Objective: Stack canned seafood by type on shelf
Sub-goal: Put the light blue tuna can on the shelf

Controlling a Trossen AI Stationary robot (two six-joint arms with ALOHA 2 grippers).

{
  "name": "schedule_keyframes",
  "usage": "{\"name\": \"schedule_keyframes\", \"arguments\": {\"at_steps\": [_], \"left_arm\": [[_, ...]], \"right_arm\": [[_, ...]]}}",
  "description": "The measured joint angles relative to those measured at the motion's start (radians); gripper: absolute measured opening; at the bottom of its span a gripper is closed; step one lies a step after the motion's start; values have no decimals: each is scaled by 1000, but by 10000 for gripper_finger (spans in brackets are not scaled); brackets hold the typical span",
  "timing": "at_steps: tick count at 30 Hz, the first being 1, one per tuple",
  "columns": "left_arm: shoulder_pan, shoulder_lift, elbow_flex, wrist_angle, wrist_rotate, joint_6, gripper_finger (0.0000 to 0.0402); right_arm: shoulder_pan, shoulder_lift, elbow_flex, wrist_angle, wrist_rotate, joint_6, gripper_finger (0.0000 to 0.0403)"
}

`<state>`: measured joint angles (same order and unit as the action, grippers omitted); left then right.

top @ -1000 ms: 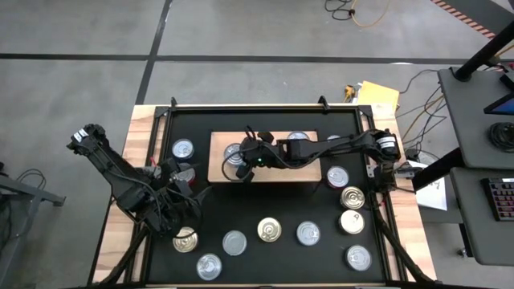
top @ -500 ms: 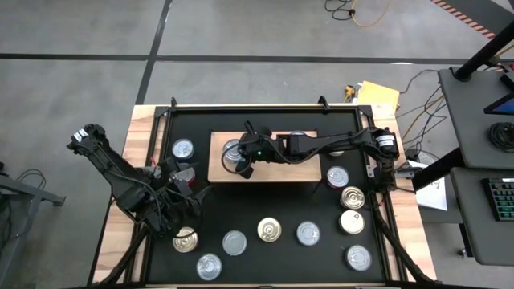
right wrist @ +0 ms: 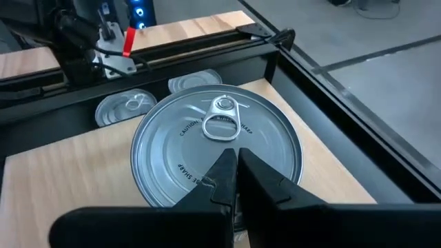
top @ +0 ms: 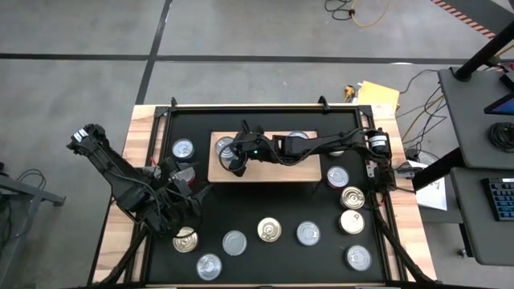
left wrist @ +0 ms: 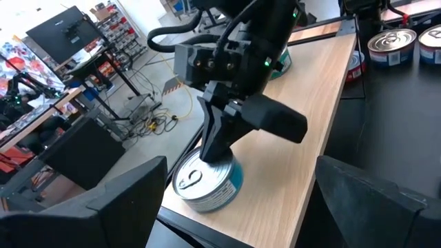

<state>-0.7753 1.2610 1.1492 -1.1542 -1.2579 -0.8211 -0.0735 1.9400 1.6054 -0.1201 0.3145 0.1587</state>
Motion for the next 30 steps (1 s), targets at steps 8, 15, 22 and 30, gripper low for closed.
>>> {"name": "schedule_keyframes", "arguments": {"at_steps": [8,15,22,30], "left_arm": [[0,0,0,0,2,0,354],[0,0,0,0,2,0,354],[0,0,0,1,-4,0,354],[1,0,0,1,-13,0,354]], "right_arm": [[-30,0,8,-1,6,-25,9],[-37,2,8,9,-1,-48,9],[-39,3,8,31,-11,-64,9],[-47,3,8,47,-11,-92,9]]}}
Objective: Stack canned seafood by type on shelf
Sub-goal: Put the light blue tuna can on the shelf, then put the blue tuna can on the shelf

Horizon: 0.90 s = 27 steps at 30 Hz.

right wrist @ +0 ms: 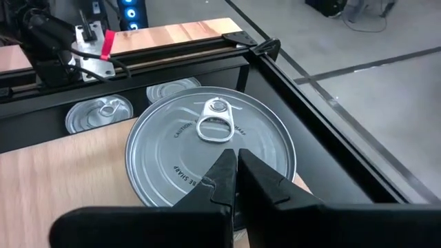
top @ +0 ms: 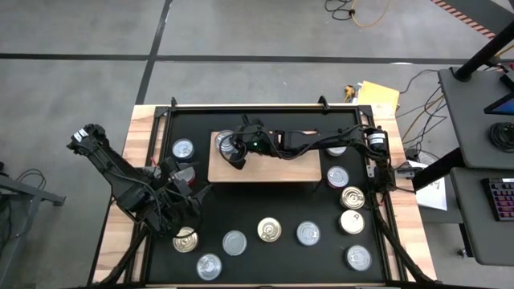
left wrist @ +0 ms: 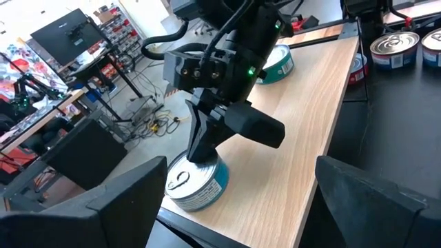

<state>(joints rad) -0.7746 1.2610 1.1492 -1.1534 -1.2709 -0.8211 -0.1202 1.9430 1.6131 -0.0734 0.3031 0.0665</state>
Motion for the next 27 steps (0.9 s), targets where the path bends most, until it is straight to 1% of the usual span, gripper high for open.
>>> {"name": "schedule_keyframes", "arguments": {"at_steps": [5,8,11,14,18,22,27], "left_arm": [[0,0,0,0,-1,0,354],[0,0,0,1,-1,-1,354],[0,0,0,12,-1,-5,354],[0,0,0,36,14,-11,354],[-1,5,0,78,51,-30,354],[-1,37,0,127,138,-36,354],[-1,103,-1,216,193,-37,354]], "right_arm": [[-1,0,0,4,0,-36,9],[0,-3,0,21,7,-85,9],[10,-36,-1,20,11,-118,9],[31,-99,2,-16,11,-130,9],[76,-183,3,-173,11,-99,9],[141,-255,3,-386,10,18,9],[253,-309,3,-617,10,178,9]]}}
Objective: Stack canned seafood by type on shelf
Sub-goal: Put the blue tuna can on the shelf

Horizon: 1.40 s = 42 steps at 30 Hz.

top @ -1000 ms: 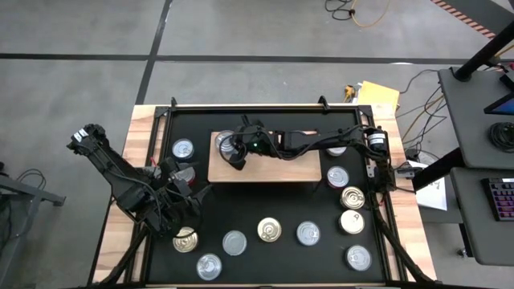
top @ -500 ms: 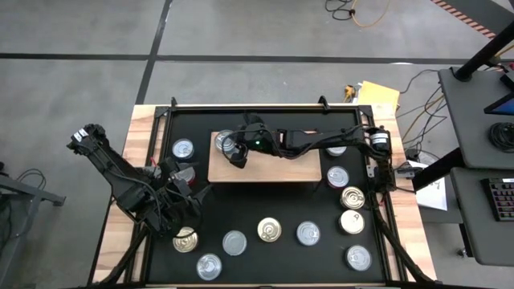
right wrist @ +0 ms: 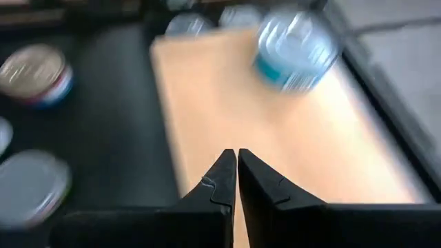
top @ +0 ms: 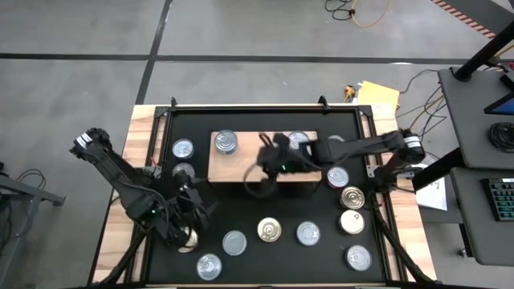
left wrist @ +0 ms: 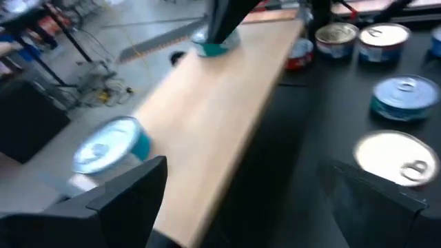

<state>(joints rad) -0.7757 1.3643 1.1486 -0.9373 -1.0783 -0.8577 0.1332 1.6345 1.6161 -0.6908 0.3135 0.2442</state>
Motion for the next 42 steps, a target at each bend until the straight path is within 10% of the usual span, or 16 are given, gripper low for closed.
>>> {"name": "schedule_keyframes", "arguments": {"at_steps": [11,29,42], "left_arm": [[0,130,0,188,52,3,354],[7,284,0,506,67,107,351],[59,384,1,682,188,307,232]], "right_arm": [[257,-36,-5,-256,-1,48,9],[476,-35,-190,-165,-12,435,9],[456,-36,-422,187,3,726,9]]}}
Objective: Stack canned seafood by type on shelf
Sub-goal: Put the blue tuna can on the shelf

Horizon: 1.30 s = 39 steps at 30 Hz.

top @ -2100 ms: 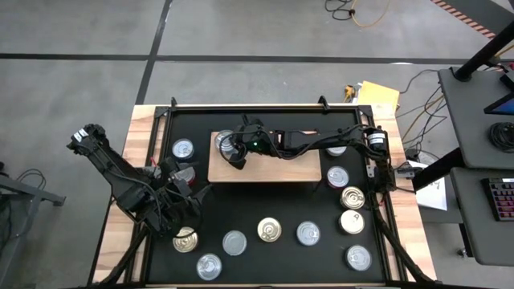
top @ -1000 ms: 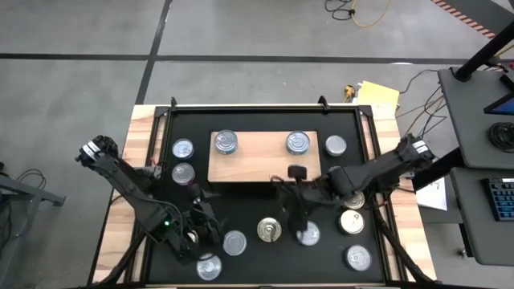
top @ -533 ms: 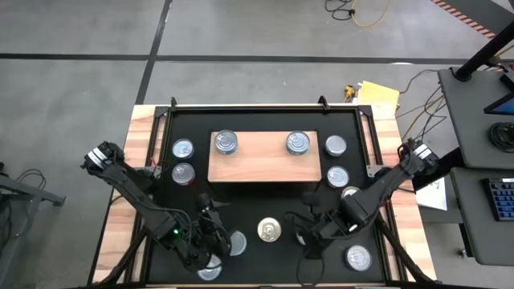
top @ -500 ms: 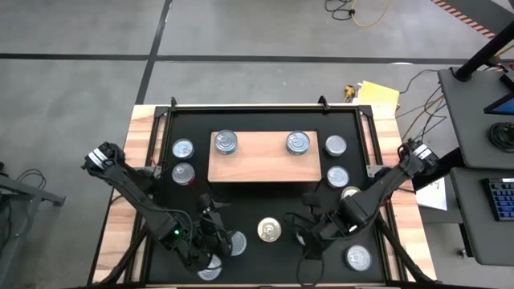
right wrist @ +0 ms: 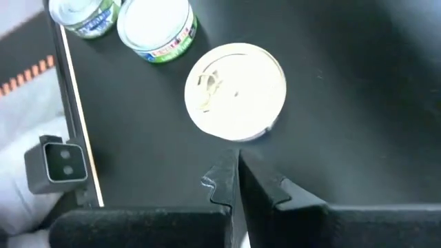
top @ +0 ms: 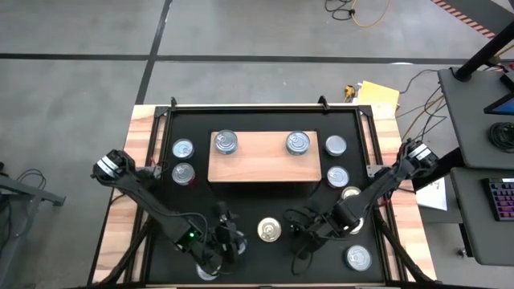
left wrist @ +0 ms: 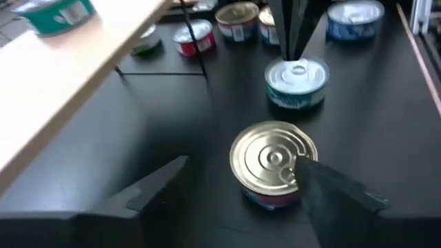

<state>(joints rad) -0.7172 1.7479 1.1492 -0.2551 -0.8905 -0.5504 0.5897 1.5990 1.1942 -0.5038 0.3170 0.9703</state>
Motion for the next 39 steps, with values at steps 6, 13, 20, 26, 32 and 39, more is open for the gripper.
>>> {"name": "schedule_keyframes", "arguments": {"at_steps": [6,13,20,26,32,39], "left_arm": [[3,81,0,109,11,115,138],[9,129,0,163,12,179,22],[13,194,0,259,17,212,7],[27,243,9,342,19,272,0],[48,239,16,341,7,254,0],[47,226,16,324,-116,254,0]], "right_arm": [[-5,0,-64,104,57,1,9],[-15,0,-114,128,83,-1,9],[-19,8,-144,134,88,-81,13],[-6,8,-154,212,158,-191,19],[32,50,-205,456,289,-305,11],[45,168,-178,515,295,-289,9]]}}
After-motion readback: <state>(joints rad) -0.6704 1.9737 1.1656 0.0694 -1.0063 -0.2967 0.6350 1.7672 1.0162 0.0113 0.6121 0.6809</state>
